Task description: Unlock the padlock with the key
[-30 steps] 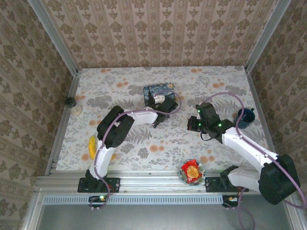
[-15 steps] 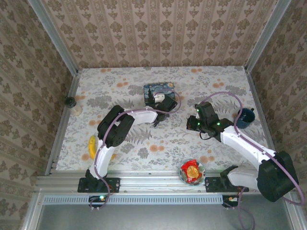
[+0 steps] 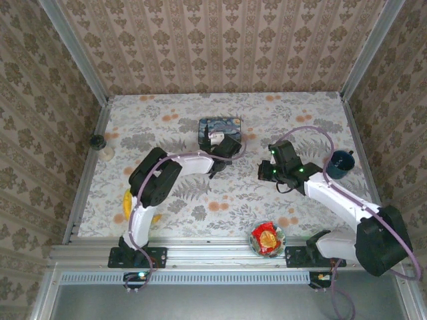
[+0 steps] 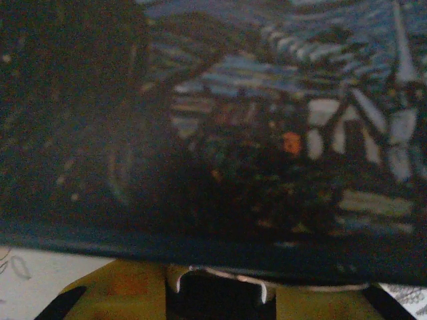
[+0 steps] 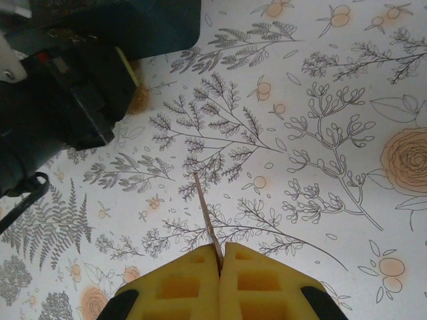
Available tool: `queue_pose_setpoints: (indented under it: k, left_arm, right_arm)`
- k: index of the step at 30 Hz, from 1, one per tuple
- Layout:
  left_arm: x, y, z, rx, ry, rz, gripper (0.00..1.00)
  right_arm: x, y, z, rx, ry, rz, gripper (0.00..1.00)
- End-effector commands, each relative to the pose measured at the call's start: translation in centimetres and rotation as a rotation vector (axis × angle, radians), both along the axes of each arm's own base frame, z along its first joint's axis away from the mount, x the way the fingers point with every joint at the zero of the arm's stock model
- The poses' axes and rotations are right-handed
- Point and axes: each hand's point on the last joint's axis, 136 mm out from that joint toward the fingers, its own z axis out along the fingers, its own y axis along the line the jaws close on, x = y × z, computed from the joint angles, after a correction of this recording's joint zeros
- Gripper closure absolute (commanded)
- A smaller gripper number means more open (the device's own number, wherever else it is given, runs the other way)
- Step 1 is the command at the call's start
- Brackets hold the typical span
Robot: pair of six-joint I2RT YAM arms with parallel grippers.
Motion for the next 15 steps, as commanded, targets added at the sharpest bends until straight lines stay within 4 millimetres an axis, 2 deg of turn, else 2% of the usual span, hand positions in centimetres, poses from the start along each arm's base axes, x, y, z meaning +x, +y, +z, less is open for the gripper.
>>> queue_pose_setpoints:
  k: [1, 7, 11, 13, 14, 15]
  left_arm:
    - [-1.2, 1.7, 0.2, -0.034, 0.052, 0.044, 1.00]
    - [-3.0, 3.7, -0.2, -0.085, 0.090, 0.101, 1.00]
    - [-4.1, 5.7, 0.0, -0.119, 0.096, 0.170, 1.00]
    - [-4.8, 6.9, 0.3, -0.144, 0.093, 0.225, 1.00]
    - [-5.1, 7.4, 0.4, -0.156, 0.091, 0.250, 1.00]
    - [-5.6, 7.9, 0.5, -0.172, 0.087, 0.276, 1.00]
  right_arm:
    - [0.3, 1.7, 0.6, 0.002, -0.014, 0.063, 1.00]
    - [0.4, 3.2, -0.8, -0.015, 0.011, 0.090, 1.00]
    - [0.4, 4.3, -1.6, -0.008, 0.022, 0.113, 1.00]
    - [0.4, 5.0, -1.4, 0.021, 0.010, 0.133, 1.00]
    - [0.3, 5.2, -2.3, 0.022, 0.031, 0.144, 1.00]
    - [0.3, 5.5, -2.3, 0.035, 0.026, 0.155, 1.00]
